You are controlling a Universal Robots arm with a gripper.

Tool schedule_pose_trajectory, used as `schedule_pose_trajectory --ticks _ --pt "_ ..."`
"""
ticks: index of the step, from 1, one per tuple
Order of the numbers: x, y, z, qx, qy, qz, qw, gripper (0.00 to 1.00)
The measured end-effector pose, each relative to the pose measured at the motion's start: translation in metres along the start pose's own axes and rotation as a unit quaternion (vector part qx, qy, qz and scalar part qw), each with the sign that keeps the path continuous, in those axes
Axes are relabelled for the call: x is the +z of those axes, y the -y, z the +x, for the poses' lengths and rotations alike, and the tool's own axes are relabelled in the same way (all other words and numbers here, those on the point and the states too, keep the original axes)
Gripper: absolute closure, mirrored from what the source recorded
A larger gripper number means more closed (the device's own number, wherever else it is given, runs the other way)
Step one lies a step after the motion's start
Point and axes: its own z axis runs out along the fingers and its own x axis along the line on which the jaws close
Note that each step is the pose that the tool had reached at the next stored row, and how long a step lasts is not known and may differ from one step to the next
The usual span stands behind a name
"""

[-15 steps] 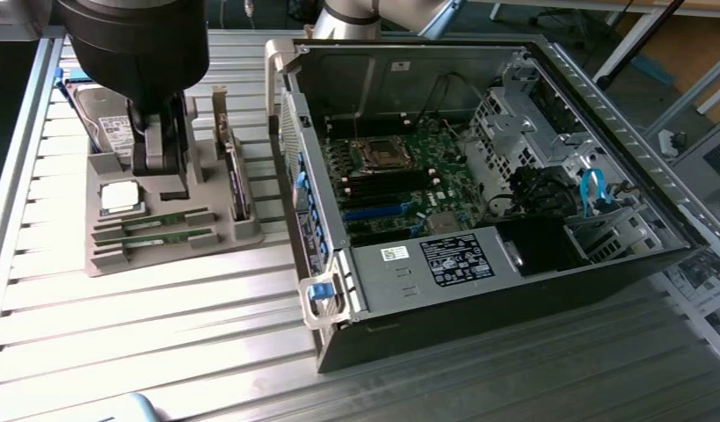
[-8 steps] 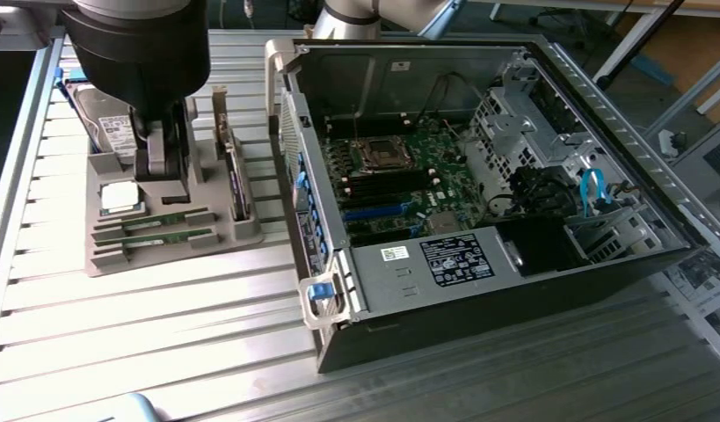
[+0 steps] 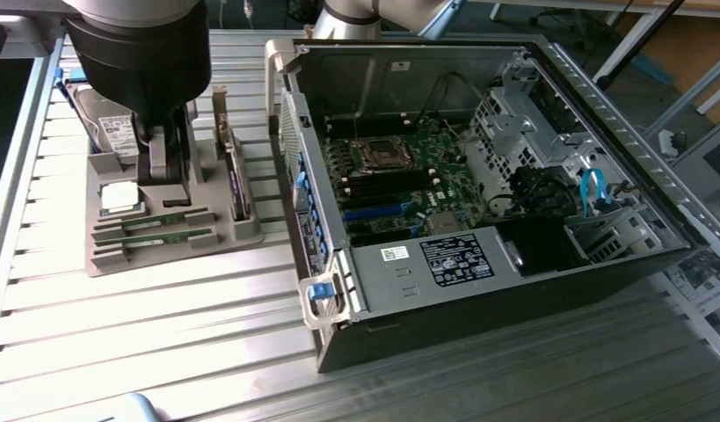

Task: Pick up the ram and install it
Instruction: 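Pick up the ram and move it above insertion slot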

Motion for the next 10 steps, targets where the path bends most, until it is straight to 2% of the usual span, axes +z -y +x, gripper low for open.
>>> schedule_pose_trajectory --ticks 10 --pt "0.0038 0.0002 0.0001 0.0 0.0 0.0 1.0 0.56"
